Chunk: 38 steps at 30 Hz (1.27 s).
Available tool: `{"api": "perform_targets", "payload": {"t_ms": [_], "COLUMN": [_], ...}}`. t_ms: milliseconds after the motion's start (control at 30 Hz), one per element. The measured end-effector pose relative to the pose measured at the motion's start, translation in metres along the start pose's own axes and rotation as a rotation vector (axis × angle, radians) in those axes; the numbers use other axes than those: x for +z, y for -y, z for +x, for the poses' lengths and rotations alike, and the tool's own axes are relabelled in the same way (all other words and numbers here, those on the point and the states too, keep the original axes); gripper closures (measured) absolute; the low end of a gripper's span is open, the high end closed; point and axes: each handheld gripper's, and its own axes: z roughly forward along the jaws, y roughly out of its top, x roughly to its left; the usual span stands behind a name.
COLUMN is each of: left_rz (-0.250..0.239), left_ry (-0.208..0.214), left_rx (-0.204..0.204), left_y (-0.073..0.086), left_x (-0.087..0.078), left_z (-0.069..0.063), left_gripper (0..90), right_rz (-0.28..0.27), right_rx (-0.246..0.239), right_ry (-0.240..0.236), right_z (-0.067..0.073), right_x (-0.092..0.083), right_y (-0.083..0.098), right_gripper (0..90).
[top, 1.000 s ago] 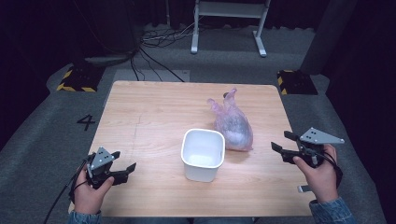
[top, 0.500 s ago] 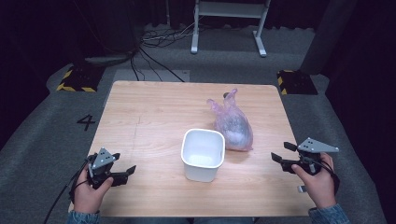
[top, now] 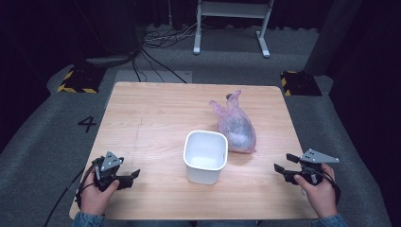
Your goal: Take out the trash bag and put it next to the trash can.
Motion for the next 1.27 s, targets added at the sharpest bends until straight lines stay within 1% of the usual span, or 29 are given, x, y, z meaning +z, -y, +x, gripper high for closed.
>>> {"api": "perform_targets", "payload": {"t_ms": [67, 133, 233, 300, 333, 400, 500, 567, 600, 633, 733, 833, 867, 900, 1000, 1033, 1100, 1267], "left_rz": [0.012, 0.012, 0.028, 0.042, 0.038, 0.051, 0.047, 0.044, 0.049, 0.049, 0.057, 0.063, 0.069, 0.063, 0.051, 0.051, 0.053, 0.05], "left_ry": [0.0, -0.004, 0.006, 0.01, 0.012, 0.004, -0.011, -0.01, -0.013, -0.017, -0.023, -0.03, -0.039, -0.037, -0.03, -0.03, -0.027, -0.026], "left_rx": [-0.013, -0.019, -0.036, -0.03, -0.028, -0.011, 0.0, 0.002, 0.013, 0.006, 0.007, -0.004, 0.001, -0.016, -0.03, -0.03, -0.03, -0.03], "left_y": [0.001, 0.002, 0.005, 0.006, 0.007, 0.008, 0.008, 0.01, 0.01, 0.011, 0.012, 0.014, 0.014, 0.015, 0.016, 0.016, 0.016, 0.016], "left_x": [0.001, 0.001, 0.003, 0.005, 0.006, 0.008, 0.012, 0.014, 0.015, 0.016, 0.019, 0.021, 0.021, 0.023, 0.024, 0.024, 0.025, 0.025], "left_z": [0.0, 0.001, 0.004, 0.004, 0.005, 0.005, 0.005, 0.005, 0.006, 0.006, 0.007, 0.008, 0.008, 0.009, 0.009, 0.009, 0.009, 0.01], "left_gripper": [21.4, 22.1, 23.8, 23.8, 23.7, 22.3, 19.7, 19.7, 19.7, 19.6, 19.5, 19.4, 19.0, 18.8, 17.0, 16.9, 16.8, 16.3], "right_rz": [0.009, 0.02, 0.028, 0.035, 0.033, 0.039, 0.051, 0.062, 0.063, 0.069, 0.078, 0.086, 0.087, 0.101, 0.109, 0.116, 0.12, 0.121], "right_rx": [0.003, 0.005, 0.012, 0.023, 0.029, 0.038, 0.037, 0.041, 0.041, 0.041, 0.042, 0.03, 0.028, 0.029, 0.004, -0.02, -0.019, -0.009], "right_ry": [0.004, 0.009, 0.007, 0.004, -0.001, -0.005, -0.008, -0.011, -0.012, -0.011, -0.009, 0.013, 0.015, 0.01, 0.021, 0.028, 0.038, 0.042], "right_z": [0.0, 0.0, 0.0, 0.0, 0.001, 0.001, 0.002, 0.003, 0.003, 0.004, 0.005, 0.006, 0.006, 0.007, 0.009, 0.01, 0.012, 0.012], "right_x": [0.001, 0.003, 0.004, 0.006, 0.006, 0.007, 0.011, 0.013, 0.014, 0.016, 0.019, 0.022, 0.023, 0.024, 0.026, 0.027, 0.027, 0.028], "right_y": [0.005, 0.01, 0.015, 0.019, 0.021, 0.024, 0.029, 0.032, 0.033, 0.035, 0.038, 0.042, 0.043, 0.044, 0.043, 0.043, 0.042, 0.042], "right_gripper": [28.9, 28.9, 28.9, 28.9, 28.9, 28.9, 28.4, 27.6, 27.4, 27.3, 27.0, 25.5, 24.6, 24.4, 22.3, 20.9, 19.1, 18.3]}}
